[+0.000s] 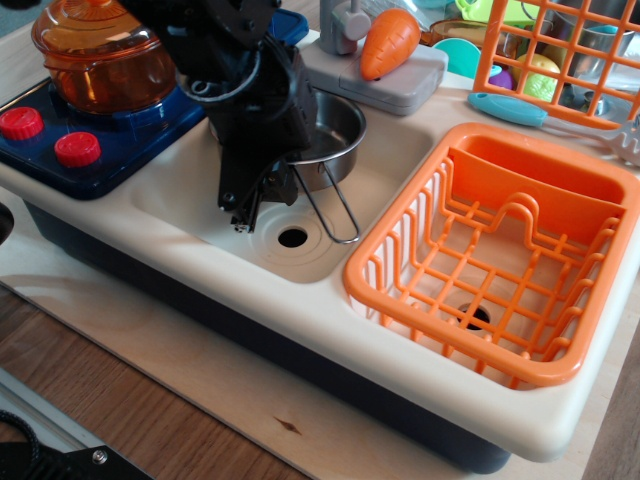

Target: Put pan from sink into drying rack

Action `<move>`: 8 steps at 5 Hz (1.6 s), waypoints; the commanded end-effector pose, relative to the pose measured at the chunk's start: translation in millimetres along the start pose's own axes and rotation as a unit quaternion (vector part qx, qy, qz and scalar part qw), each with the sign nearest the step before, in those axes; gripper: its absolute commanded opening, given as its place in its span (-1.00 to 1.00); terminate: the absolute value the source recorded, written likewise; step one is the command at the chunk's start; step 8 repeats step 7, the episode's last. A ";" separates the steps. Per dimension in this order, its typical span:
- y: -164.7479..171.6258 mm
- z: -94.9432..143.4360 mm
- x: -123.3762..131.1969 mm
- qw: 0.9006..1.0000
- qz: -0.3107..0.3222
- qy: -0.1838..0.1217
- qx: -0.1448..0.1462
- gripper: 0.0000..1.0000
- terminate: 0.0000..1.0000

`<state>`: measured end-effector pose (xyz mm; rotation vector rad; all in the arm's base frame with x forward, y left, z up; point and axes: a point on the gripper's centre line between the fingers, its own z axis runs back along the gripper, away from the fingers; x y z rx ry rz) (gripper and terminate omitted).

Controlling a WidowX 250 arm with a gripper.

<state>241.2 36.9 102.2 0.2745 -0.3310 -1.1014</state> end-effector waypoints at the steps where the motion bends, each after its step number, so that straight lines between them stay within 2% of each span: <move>1: 25.2 40.9 5.2 0.997 0.024 0.010 0.074 -1.00 -1.00; 2: 23.2 59.5 17.7 0.995 0.063 0.004 0.071 -1.00 -1.00; 3: 10.8 67.4 46.3 0.993 0.106 -0.009 0.058 -1.00 -1.00; 4: -1.9 76.8 82.6 0.989 0.140 -0.026 0.045 -1.00 -1.00; 5: -21.3 78.3 121.1 0.983 0.181 -0.029 0.019 -1.00 -1.00; 6: -41.6 75.9 149.9 0.978 0.205 -0.038 0.012 1.00 -1.00; 7: -55.8 68.6 172.3 0.971 0.233 -0.047 0.018 1.00 1.00; 8: -55.8 68.6 172.3 0.971 0.233 -0.047 0.018 1.00 1.00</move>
